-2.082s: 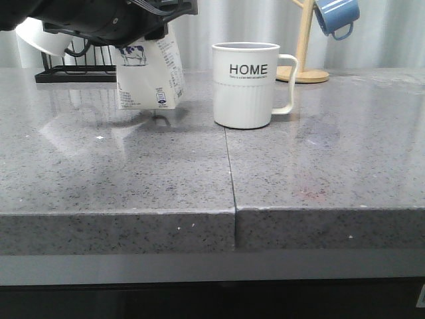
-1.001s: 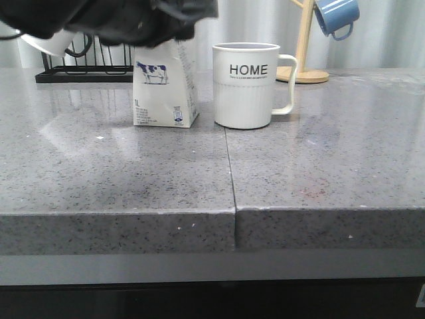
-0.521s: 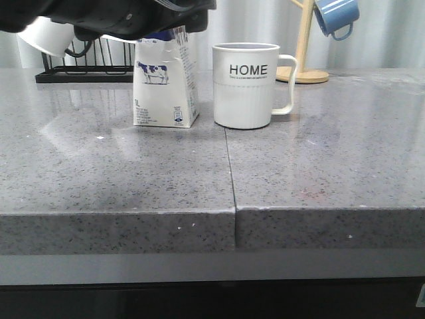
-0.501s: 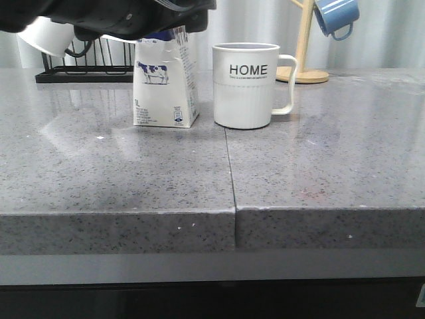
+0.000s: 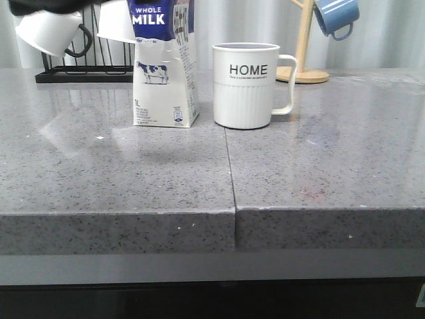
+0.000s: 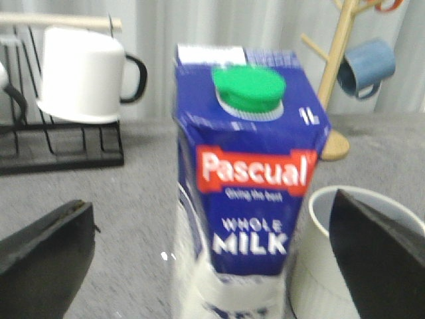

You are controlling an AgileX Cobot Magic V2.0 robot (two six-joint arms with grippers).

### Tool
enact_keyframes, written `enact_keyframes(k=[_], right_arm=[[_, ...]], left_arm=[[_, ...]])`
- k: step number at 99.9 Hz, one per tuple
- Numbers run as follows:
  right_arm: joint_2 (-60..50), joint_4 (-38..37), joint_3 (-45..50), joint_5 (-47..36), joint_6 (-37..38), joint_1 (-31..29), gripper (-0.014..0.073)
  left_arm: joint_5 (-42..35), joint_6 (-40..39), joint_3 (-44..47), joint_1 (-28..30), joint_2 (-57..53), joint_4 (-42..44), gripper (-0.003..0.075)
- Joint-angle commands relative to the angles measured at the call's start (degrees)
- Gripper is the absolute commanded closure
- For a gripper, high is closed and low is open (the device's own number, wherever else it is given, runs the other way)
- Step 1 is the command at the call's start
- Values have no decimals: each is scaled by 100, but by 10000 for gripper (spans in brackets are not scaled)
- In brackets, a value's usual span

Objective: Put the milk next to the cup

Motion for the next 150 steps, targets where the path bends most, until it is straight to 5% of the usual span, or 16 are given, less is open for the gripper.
enact_keyframes(k=[1, 29, 55, 76, 118, 132, 150], right_arm=[[59, -37, -154, -434, 7, -28, 713], [59, -37, -154, -434, 7, -28, 713], [59, -37, -154, -434, 7, -28, 713], [59, -37, -154, -434, 7, -28, 713], [59, -37, -154, -434, 7, -28, 713], [59, -37, -154, -434, 7, -28, 713], [59, -37, -154, -434, 7, -28, 713]], left_arm=[[-216, 10, -20, 258, -608, 463, 31], [1651, -166, 9, 1868, -1712, 1515, 43], [3312, -3059, 23, 3334, -2471, 4343, 48], [3866, -3640, 363, 3477, -3162, 5125, 49], [3806, -3653, 1983, 3477, -5282, 4768, 60], [3796, -3653, 2253, 3477, -5691, 4768, 189], [3807, -3602, 2315, 3477, -5788, 4768, 570]])
